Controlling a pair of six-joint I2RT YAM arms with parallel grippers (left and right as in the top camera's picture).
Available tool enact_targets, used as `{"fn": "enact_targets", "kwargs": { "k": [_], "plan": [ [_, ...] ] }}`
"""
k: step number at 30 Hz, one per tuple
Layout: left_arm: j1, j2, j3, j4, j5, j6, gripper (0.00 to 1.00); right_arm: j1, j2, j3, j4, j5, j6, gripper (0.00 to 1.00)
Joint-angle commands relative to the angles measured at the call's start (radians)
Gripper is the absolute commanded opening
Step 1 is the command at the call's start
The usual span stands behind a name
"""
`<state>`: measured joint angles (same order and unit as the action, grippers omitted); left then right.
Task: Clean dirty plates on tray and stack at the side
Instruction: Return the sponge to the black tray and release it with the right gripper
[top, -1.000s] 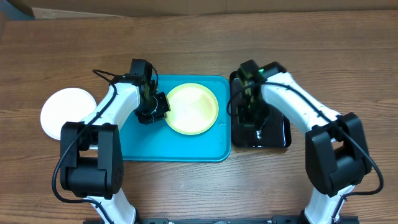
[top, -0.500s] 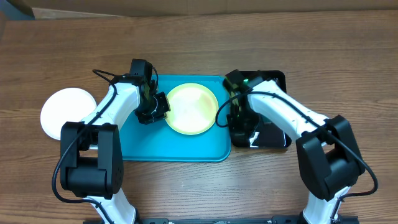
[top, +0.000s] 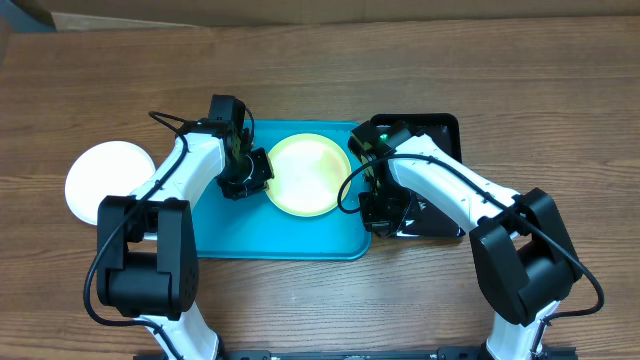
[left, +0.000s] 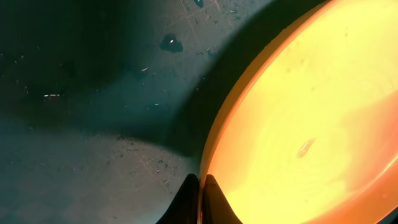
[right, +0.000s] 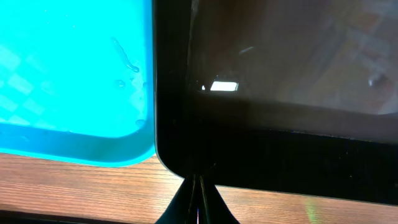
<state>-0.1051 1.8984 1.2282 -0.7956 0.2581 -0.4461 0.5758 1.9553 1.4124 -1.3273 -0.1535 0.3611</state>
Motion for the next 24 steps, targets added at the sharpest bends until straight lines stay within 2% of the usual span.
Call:
{"fn": "enact_targets", "kwargs": {
  "k": [1, 8, 24],
  "plan": [
    [-0.008, -0.002, -0.007, 0.004, -0.003, 0.005, 0.04, 0.001, -0.014, -0.005, 0.009, -0.005, 0.006, 0.04],
    [-0.008, -0.002, -0.007, 0.003, -0.003, 0.005, 0.04, 0.001, -0.014, -0.031, 0.061, -0.005, 0.007, 0.04],
    [-0.008, -0.002, -0.007, 0.004, -0.003, 0.005, 0.04, 0.008, -0.014, -0.034, 0.027, -0.025, 0.006, 0.04]
  ]
}}
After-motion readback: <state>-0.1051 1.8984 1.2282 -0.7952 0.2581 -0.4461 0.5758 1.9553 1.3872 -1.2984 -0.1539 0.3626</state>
